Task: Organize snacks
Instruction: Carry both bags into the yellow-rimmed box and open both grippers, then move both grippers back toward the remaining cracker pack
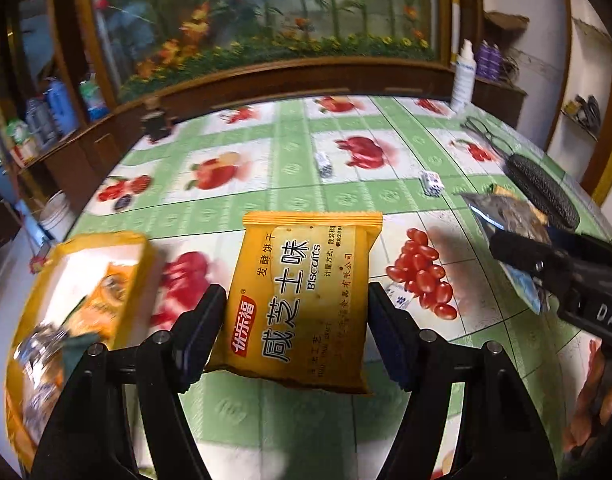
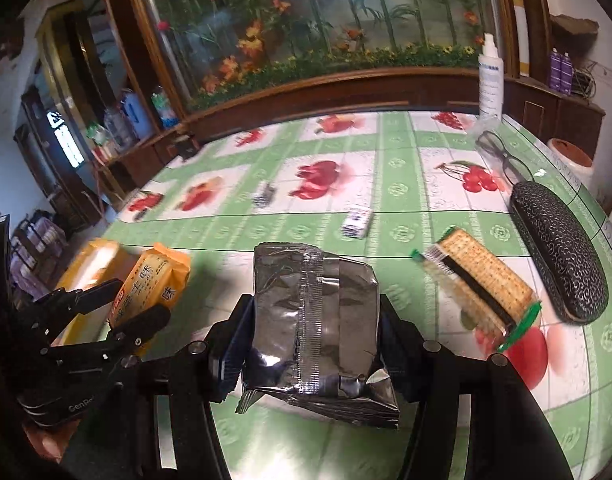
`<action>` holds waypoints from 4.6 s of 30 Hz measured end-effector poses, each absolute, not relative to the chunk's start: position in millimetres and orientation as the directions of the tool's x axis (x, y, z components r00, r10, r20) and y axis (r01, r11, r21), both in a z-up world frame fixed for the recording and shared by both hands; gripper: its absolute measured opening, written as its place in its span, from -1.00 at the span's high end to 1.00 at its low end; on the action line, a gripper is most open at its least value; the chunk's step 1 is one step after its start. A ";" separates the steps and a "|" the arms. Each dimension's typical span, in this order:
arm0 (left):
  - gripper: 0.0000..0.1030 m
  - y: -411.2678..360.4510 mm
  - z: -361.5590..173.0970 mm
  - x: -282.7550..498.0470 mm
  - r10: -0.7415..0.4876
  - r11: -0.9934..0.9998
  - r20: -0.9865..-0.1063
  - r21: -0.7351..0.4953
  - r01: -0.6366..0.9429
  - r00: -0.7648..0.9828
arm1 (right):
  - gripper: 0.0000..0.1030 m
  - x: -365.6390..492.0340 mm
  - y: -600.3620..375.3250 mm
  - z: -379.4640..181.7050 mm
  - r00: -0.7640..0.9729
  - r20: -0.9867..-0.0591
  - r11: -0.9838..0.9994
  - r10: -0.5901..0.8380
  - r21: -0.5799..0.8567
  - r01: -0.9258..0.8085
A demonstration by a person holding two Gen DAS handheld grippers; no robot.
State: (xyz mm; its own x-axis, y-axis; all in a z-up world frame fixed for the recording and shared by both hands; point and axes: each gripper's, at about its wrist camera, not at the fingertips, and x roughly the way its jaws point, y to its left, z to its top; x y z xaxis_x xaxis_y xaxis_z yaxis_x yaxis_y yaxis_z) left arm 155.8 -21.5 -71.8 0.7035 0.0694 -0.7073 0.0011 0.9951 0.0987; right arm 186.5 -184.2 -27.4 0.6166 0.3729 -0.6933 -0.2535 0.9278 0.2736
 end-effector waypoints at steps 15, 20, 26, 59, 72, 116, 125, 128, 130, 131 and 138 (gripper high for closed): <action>-0.37 32.5 -24.4 91.1 0.215 0.976 -0.600 0.096 -0.197 0.771 | -0.17 123.5 -106.6 18.7 0.603 -0.594 0.842 0.532 0.300 -0.448; -0.37 51.6 -20.6 81.4 0.228 0.970 -0.595 0.066 -0.235 0.771 | -0.17 118.5 -84.1 29.6 0.605 -0.589 0.835 0.536 0.264 -0.483; -0.37 72.4 -22.8 74.3 0.242 0.961 -0.599 0.039 -0.274 0.763 | -0.17 114.7 -59.4 36.8 0.625 -0.600 0.848 0.500 0.191 -0.494; -0.37 187.5 -66.1 43.1 0.381 0.869 -0.672 0.026 -0.493 0.635 | -0.16 154.5 88.2 -6.7 0.431 -0.674 0.729 0.601 0.240 -0.641; -0.37 201.0 -86.3 51.1 0.358 0.870 -0.715 0.020 -0.493 0.601 | -0.16 194.3 133.6 -39.6 0.380 -0.725 0.737 0.574 0.256 -0.625; -0.57 175.6 -58.9 44.7 0.387 0.882 -0.652 0.057 -0.467 0.651 | -0.70 182.2 90.1 -17.7 0.413 -0.682 0.757 0.603 0.327 -0.566; -0.57 154.8 -51.6 45.2 0.352 0.901 -0.643 0.036 -0.432 0.680 | -0.70 168.7 43.9 -6.7 0.461 -0.655 0.776 0.599 0.332 -0.537; -0.57 147.5 -48.8 45.5 0.338 0.908 -0.639 0.030 -0.417 0.691 | -0.70 162.7 26.0 -6.8 0.475 -0.648 0.782 0.595 0.331 -0.528; -0.57 141.4 -47.5 46.5 0.322 0.916 -0.636 0.023 -0.400 0.701 | -0.70 158.3 7.7 -7.1 0.496 -0.636 0.792 0.591 0.339 -0.508; -0.57 138.2 -47.0 46.6 0.316 0.919 -0.635 0.020 -0.394 0.705 | -0.70 157.0 0.2 -7.3 0.502 -0.634 0.796 0.588 0.343 -0.499; -0.57 107.2 -48.5 59.3 0.248 0.946 -0.653 0.004 -0.324 0.716 | -0.71 156.7 -75.8 -12.0 0.567 -0.638 0.852 0.522 0.357 -0.383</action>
